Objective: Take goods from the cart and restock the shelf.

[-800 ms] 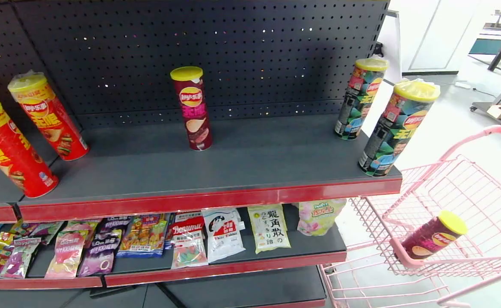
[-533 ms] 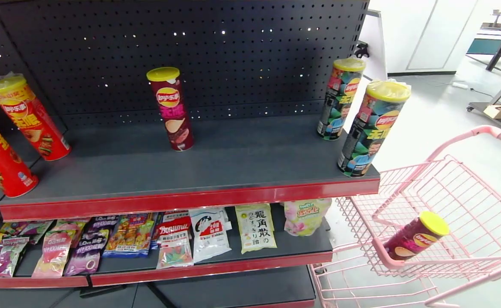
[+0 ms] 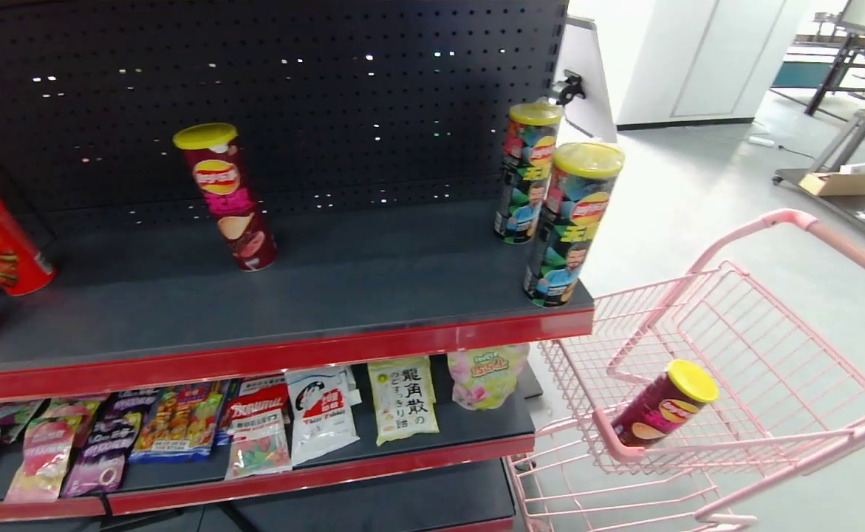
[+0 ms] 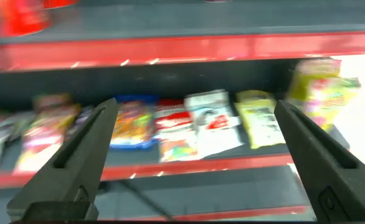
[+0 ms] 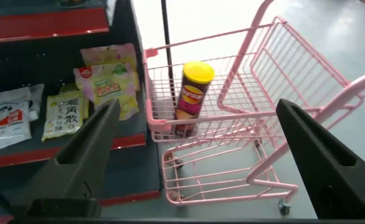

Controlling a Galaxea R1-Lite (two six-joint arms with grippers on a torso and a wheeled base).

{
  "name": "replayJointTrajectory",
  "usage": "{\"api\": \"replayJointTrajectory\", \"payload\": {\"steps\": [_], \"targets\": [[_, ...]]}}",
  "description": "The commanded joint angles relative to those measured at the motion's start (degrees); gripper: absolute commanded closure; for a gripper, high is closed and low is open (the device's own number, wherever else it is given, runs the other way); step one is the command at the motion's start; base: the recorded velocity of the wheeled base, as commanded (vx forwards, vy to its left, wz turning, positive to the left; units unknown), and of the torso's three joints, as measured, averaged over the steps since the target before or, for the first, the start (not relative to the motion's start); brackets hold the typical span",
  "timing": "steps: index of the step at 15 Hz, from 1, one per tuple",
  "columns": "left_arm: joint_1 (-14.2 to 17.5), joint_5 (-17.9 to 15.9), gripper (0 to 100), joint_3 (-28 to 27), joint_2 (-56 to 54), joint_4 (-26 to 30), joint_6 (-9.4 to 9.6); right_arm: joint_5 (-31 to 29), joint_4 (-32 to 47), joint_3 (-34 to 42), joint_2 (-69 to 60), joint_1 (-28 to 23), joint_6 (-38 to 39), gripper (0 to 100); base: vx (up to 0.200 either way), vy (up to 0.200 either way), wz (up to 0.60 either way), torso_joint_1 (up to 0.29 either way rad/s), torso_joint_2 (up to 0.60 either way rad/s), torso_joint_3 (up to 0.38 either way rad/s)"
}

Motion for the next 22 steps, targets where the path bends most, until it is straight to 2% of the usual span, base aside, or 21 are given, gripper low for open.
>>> {"api": "replayJointTrajectory", "payload": {"steps": [1, 7, 13, 22], "targets": [[0.08, 0.02, 0, 0.01, 0.05, 0.00, -0.04, 0.00, -0.03, 0.00, -0.02, 0.04, 0.00, 0, 0.000, 0.000, -0.60, 0.012, 0.01, 0.002], [-0.01, -0.07, 0, 0.01, 0.05, 0.00, -0.04, 0.00, -0.03, 0.00, -0.02, 0.04, 0.09, 0, 0.000, 0.000, -0.60, 0.003, 0.00, 0.003], [-0.01, 0.02, 0, 0.01, 0.05, 0.00, -0.04, 0.00, -0.03, 0.00, 0.06, 0.04, 0.00, 0, 0.000, 0.000, 0.00, 0.000, 0.00, 0.000], [0.08, 0.02, 0, 0.01, 0.05, 0.00, -0.04, 0.00, -0.03, 0.00, -0.02, 0.04, 0.09, 0, 0.000, 0.000, 0.00, -0.137, 0.35, 0.206]]}}
